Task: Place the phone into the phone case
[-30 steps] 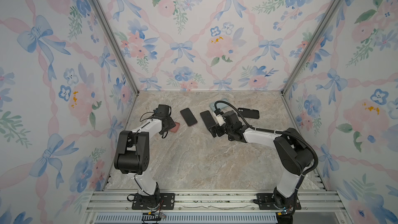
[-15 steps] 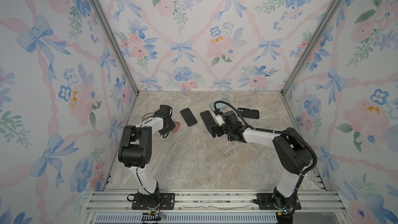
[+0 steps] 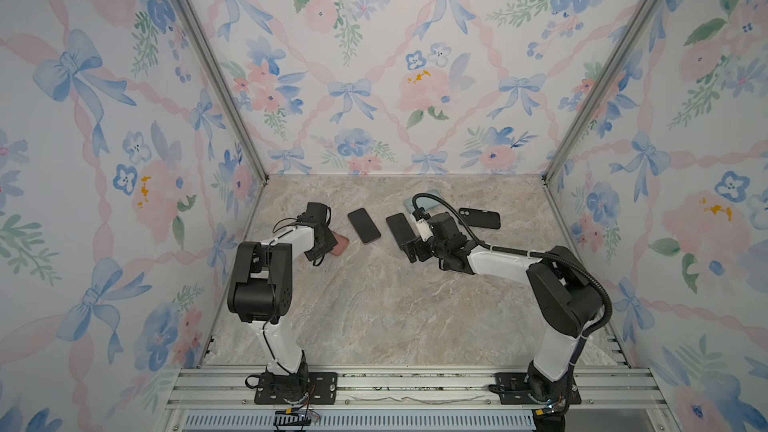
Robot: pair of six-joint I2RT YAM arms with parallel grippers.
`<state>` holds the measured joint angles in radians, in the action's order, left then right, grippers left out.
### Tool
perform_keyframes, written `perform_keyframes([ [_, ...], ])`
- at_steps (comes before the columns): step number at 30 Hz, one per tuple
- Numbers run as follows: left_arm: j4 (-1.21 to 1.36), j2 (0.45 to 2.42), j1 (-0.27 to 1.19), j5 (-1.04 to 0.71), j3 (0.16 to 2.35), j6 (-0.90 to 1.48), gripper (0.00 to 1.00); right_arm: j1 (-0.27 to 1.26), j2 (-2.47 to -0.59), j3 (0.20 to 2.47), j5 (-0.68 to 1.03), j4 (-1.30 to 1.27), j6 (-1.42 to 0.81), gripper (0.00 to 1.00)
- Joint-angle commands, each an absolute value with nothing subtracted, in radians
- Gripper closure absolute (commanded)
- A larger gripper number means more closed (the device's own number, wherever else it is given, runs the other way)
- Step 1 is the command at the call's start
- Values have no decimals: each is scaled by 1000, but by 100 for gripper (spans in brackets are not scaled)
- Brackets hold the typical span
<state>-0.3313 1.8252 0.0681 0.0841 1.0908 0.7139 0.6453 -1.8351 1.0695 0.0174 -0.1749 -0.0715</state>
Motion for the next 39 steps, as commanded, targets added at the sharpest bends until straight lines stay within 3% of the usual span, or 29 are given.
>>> perform_keyframes([
  [1,-359,1809,60,63,1086,695,84,664,-1837,1099,-35,-149,-83,3],
  [18,-359,1684,99,50,1006,672,89,747,-1779,1083,-142,-89,-72,3],
  [27,-366,1739,104,71,1033,671,78,785,-1778,1078,-158,-86,-64,3],
  [33,-377,1786,104,92,1063,669,76,788,-1776,1080,-155,-82,-57,3],
  [39,-387,1829,104,93,1079,664,84,789,-1778,1088,-149,-74,-45,3],
])
